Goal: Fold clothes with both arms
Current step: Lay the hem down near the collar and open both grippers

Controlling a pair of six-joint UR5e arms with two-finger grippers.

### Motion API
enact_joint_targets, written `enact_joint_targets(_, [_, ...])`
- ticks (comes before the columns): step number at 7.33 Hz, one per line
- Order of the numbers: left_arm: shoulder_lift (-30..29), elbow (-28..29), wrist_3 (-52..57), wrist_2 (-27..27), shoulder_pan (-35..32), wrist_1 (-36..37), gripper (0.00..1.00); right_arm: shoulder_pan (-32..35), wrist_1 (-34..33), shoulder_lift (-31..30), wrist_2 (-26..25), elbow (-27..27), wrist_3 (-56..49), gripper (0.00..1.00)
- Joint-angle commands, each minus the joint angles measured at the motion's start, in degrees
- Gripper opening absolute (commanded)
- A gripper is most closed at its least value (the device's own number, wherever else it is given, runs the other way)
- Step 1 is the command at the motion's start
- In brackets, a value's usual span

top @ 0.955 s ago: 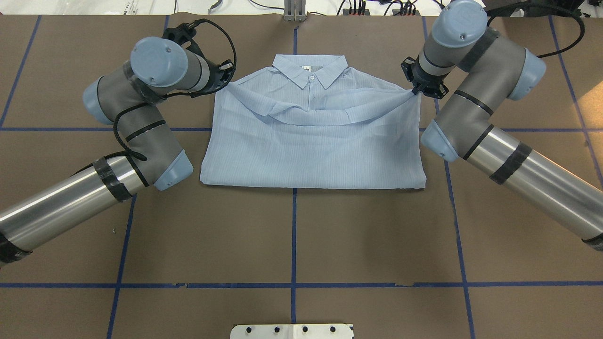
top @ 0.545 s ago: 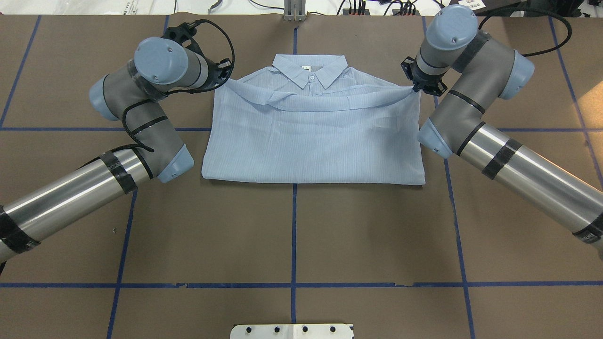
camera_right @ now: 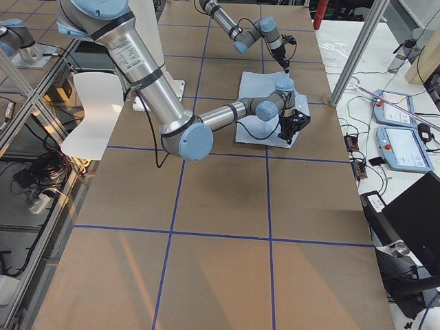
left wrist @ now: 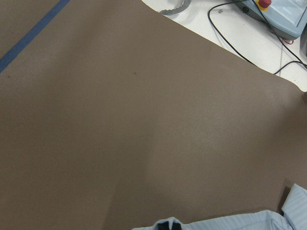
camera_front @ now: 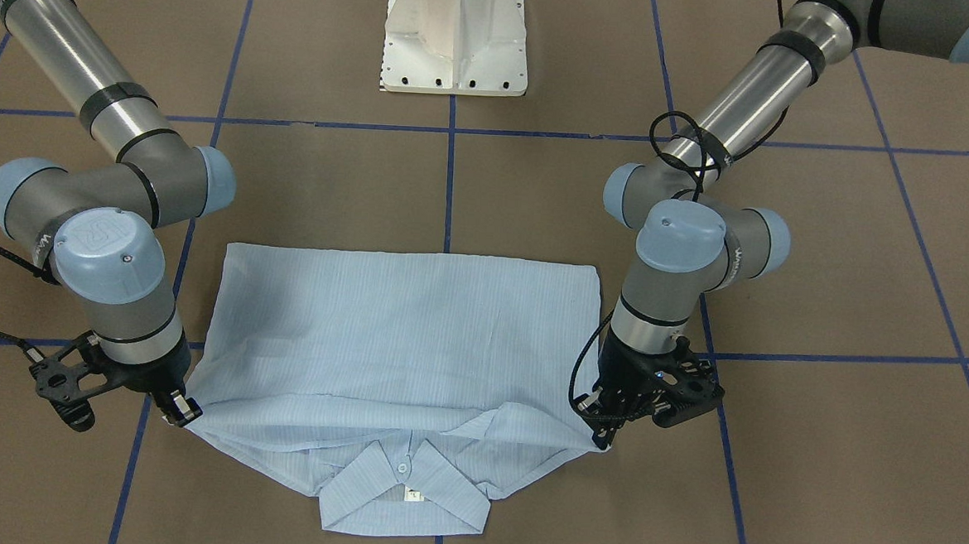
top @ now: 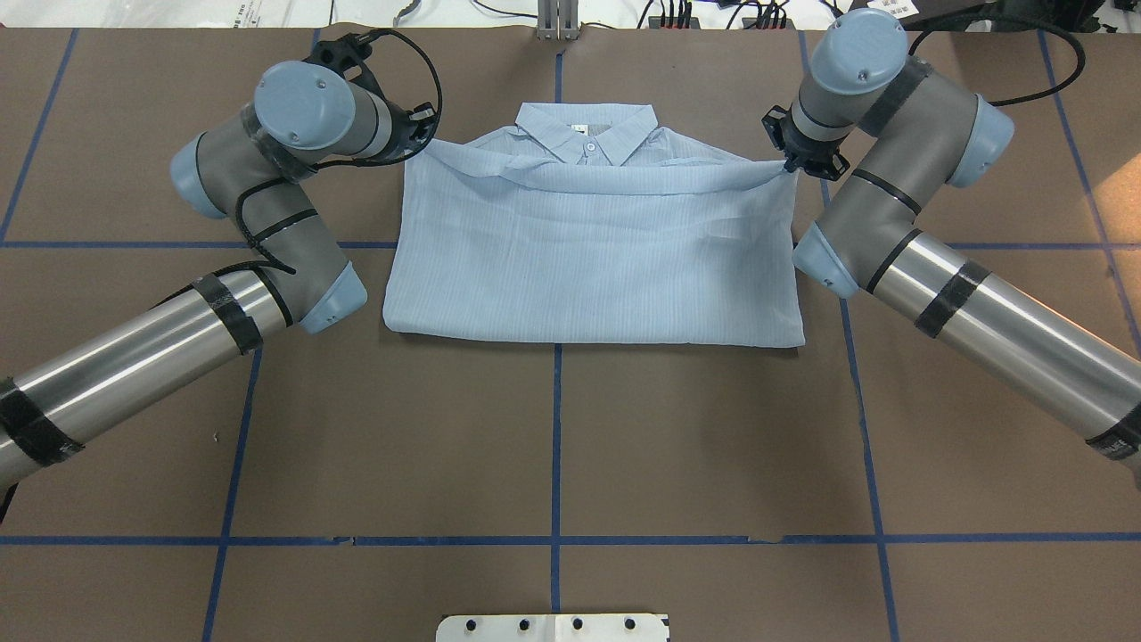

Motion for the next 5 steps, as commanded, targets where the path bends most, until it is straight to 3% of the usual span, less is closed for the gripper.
enact_joint_targets(1, [-0.3,0.8,0.1,0.0,-0.1,-0.4,0.0,-0.2,0.0,0.3,-0.1,0.0,0.0,0.0])
enact_joint_targets(2, [-0.3,0.8,0.1,0.0,-0.1,-0.4,0.01,-0.3,0.1,0.5,0.0,0.0,0.2,0.0])
enact_joint_targets(3, [-0.3,1.1,0.1,0.0,-0.1,-0.4,0.11,-0.4,0.1,0.6,0.0,0.0,0.2,0.0])
enact_joint_targets(4, [0.0,1.1,0.1,-0.1,0.0,-0.4,0.14,-0.4,0.1,0.7,0.0,0.0,0.1,0.41])
enact_joint_targets(5, [0.3,1.0,0.3,-0.2,0.0,-0.4,0.21,-0.5,0.1,0.9,0.0,0.0,0.1,0.56])
